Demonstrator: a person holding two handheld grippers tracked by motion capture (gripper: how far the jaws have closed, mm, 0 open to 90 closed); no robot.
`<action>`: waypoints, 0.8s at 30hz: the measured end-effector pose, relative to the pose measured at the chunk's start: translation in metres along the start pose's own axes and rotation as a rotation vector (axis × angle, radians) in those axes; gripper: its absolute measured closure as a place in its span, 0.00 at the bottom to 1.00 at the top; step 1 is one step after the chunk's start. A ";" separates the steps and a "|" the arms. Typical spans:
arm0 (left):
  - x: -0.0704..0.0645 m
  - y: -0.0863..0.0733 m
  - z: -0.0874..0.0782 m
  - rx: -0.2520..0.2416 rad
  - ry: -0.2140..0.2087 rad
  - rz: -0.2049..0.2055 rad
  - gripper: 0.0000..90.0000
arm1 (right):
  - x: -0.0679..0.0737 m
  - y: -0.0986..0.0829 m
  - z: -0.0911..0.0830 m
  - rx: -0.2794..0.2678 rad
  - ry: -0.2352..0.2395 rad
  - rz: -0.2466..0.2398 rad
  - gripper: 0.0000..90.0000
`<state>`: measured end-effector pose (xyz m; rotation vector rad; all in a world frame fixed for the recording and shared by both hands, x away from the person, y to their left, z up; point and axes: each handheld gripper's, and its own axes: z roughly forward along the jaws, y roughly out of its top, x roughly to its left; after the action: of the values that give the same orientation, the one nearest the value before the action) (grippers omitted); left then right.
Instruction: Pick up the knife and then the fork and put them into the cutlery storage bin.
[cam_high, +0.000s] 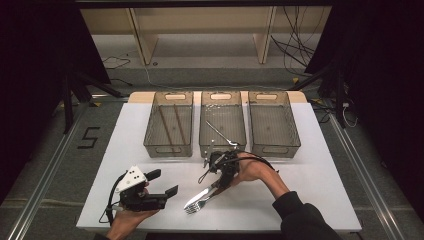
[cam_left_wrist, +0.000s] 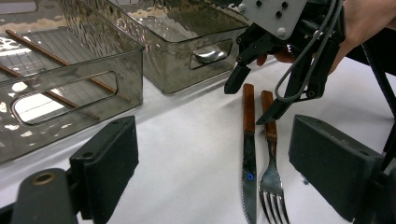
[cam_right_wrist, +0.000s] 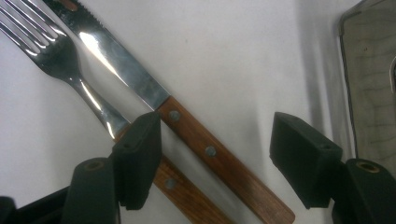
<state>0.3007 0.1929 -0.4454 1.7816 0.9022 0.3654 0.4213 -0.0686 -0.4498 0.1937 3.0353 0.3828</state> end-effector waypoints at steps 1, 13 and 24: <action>0.000 0.000 0.000 0.000 0.000 0.000 0.17 | 0.000 0.000 0.001 -0.003 0.002 0.004 0.40; 0.000 0.000 0.000 0.000 -0.002 0.000 0.17 | -0.005 0.006 0.002 0.039 0.037 -0.072 0.44; 0.000 0.000 0.000 0.001 -0.002 -0.002 0.17 | -0.005 0.010 0.005 0.061 0.048 -0.133 0.49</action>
<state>0.3006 0.1930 -0.4456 1.7816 0.9032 0.3622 0.4279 -0.0587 -0.4521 -0.0142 3.0870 0.2899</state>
